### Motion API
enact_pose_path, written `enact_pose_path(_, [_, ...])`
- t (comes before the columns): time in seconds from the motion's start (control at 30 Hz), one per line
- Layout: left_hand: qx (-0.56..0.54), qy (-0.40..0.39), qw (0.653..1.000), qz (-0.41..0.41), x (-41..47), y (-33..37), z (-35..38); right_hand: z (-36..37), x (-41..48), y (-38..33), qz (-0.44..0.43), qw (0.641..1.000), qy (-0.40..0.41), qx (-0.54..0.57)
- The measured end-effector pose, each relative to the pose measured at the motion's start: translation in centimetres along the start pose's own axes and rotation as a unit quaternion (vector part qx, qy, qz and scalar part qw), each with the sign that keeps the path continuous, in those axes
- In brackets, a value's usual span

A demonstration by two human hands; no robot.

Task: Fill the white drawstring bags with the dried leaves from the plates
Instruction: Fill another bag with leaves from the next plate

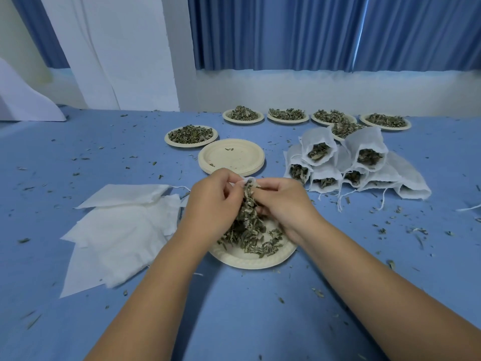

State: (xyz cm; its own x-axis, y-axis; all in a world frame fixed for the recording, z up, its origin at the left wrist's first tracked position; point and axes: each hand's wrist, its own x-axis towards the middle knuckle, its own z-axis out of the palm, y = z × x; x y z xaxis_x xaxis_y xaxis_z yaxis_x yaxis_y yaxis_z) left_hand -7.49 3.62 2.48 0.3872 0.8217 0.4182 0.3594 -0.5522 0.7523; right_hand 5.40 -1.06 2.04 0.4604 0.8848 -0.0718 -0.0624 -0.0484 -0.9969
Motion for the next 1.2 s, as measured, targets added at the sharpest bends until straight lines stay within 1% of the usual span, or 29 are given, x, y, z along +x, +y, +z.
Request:
enact_pose_path(0.07, [0.045, -0.008, 0.997, 0.063, -0.4, 0.4, 0.3, 0.1, 0.1, 0.2, -0.034, 0.994, 0.038, -0.095])
enact_pose_path(0.13, [0.096, -0.033, 0.990, 0.103, -0.6, 0.5, 0.6, 0.1, 0.3, 0.4, -0.083, 0.971, 0.065, -0.216])
enact_pose_path(0.2, [0.121, -0.035, 0.986, 0.110, -0.6, 0.3, 0.9, 0.2, 0.1, 0.4, -0.117, 0.954, 0.066, -0.268])
enact_pose_path(0.27, [0.128, -0.018, 0.988, 0.091, -0.4, 0.1, 1.0, 0.1, 0.1, 0.4, -0.133, 0.948, 0.043, -0.286])
enact_pose_path(0.3, [0.133, -0.006, 0.988, 0.076, -0.4, 0.0, 1.0, 0.0, 0.0, 0.4, -0.128, 0.946, 0.025, -0.297])
enact_pose_path(0.37, [0.137, 0.020, 0.989, 0.045, -0.2, -0.4, 1.1, 0.1, 0.1, 0.1, -0.086, 0.957, -0.010, -0.278])
enact_pose_path(0.43, [0.127, 0.039, 0.991, 0.014, 0.0, -0.7, 1.1, 0.2, 0.1, -0.3, -0.023, 0.983, -0.040, -0.177])
enact_pose_path(0.47, [0.117, 0.043, 0.992, -0.001, 0.0, -0.8, 1.1, 0.1, -0.1, -0.4, -0.005, 0.989, -0.050, -0.138])
enact_pose_path(0.5, [0.104, 0.042, 0.994, -0.016, 0.1, -0.9, 1.1, 0.1, -0.3, -0.6, 0.003, 0.990, -0.061, -0.124])
enact_pose_path(0.53, [0.084, 0.040, 0.995, -0.036, 0.2, -0.9, 1.0, 0.0, -0.5, -0.6, -0.006, 0.988, -0.076, -0.135])
enact_pose_path(0.6, [0.035, 0.032, 0.996, -0.080, 0.6, -1.0, 0.8, -0.2, -1.0, -0.7, -0.054, 0.978, -0.115, -0.163])
enact_pose_path(0.67, [-0.007, 0.024, 0.995, -0.100, 0.8, -1.0, 0.7, -0.5, -1.3, -0.7, -0.086, 0.978, -0.115, -0.153])
enact_pose_path(0.77, [-0.034, 0.010, 0.996, -0.078, 0.5, -0.8, 0.6, -0.6, -0.8, -0.5, -0.087, 0.987, -0.046, -0.126])
enact_pose_path(0.87, [-0.021, 0.003, 0.999, -0.036, 0.2, -0.6, 0.6, -0.6, -0.7, -0.6, -0.089, 0.990, 0.005, -0.113])
enact_pose_path(1.03, [0.036, 0.005, 0.998, 0.048, -0.3, 0.0, 0.6, -0.7, -0.5, -0.6, -0.084, 0.984, 0.052, -0.147])
enact_pose_path(1.1, [0.060, -0.012, 0.995, 0.081, -0.6, 0.3, 0.7, -0.5, -0.2, -0.3, -0.071, 0.980, 0.074, -0.171])
enact_pose_path(1.17, [0.081, -0.028, 0.992, 0.090, -0.6, 0.3, 0.8, -0.3, 0.0, -0.1, -0.063, 0.977, 0.083, -0.184])
enact_pose_path(1.2, [0.089, -0.024, 0.992, 0.084, -0.5, 0.2, 0.8, -0.2, 0.1, 0.0, -0.056, 0.979, 0.076, -0.183])
